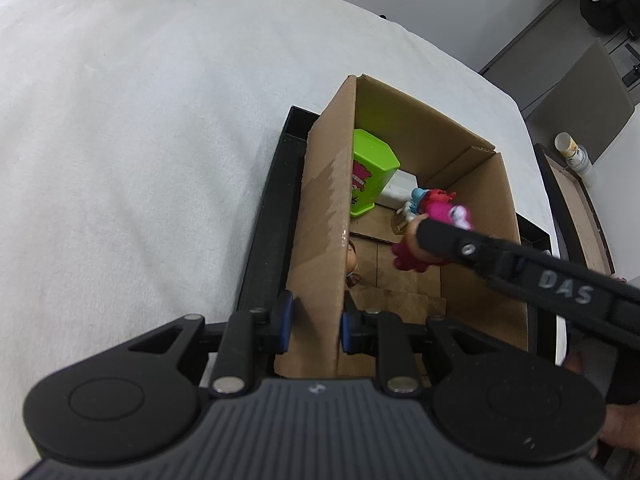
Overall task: Organize rigid objects
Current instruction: 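Carry the pink dinosaur into the box and release it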
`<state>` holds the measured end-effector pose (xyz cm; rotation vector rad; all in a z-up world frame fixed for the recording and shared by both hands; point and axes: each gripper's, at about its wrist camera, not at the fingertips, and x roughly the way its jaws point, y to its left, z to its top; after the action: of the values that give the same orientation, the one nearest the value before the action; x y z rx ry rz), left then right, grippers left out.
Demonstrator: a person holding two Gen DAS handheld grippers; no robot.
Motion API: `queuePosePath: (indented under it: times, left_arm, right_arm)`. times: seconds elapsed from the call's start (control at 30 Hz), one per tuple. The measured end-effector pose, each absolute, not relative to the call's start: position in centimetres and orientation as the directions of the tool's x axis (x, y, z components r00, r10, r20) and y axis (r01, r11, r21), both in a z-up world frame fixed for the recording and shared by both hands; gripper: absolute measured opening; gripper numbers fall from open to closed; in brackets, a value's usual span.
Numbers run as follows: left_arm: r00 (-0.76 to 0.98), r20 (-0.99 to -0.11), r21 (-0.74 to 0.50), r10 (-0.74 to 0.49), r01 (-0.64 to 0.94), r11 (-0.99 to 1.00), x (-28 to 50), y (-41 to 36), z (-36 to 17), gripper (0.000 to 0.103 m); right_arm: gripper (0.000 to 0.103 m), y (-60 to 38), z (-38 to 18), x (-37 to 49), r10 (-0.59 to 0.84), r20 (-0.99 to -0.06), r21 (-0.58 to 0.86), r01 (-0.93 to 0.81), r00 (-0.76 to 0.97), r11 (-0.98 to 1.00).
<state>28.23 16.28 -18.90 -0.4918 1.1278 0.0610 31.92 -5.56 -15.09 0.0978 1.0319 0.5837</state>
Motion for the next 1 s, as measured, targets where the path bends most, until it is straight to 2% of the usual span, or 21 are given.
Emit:
queuePosePath:
  times: [0.1,0.6,1.0]
  left_arm:
    - [0.440,-0.876,-0.348,-0.199,-0.288,0.892,28.2,16.3,-18.9,0.022]
    - [0.442,-0.877,-0.334,-0.186,-0.284,0.899,28.2,15.9,-18.7,0.022]
    - [0.439,-0.881,-0.321,-0.176,-0.283,0.904,28.3,15.8,-18.6,0.021]
  right_arm:
    - [0.046,-5.4,-15.3,31.9,0.478,-0.795,0.333,-0.391,0.374,0.858]
    - [0.047,-9.3,-12.7,30.3,0.509,-0.756,0.380,-0.357,0.411,0.853]
    - [0.051,-10.4,-12.2,29.6,0.509,-0.754,0.378,-0.361,0.414,0.853]
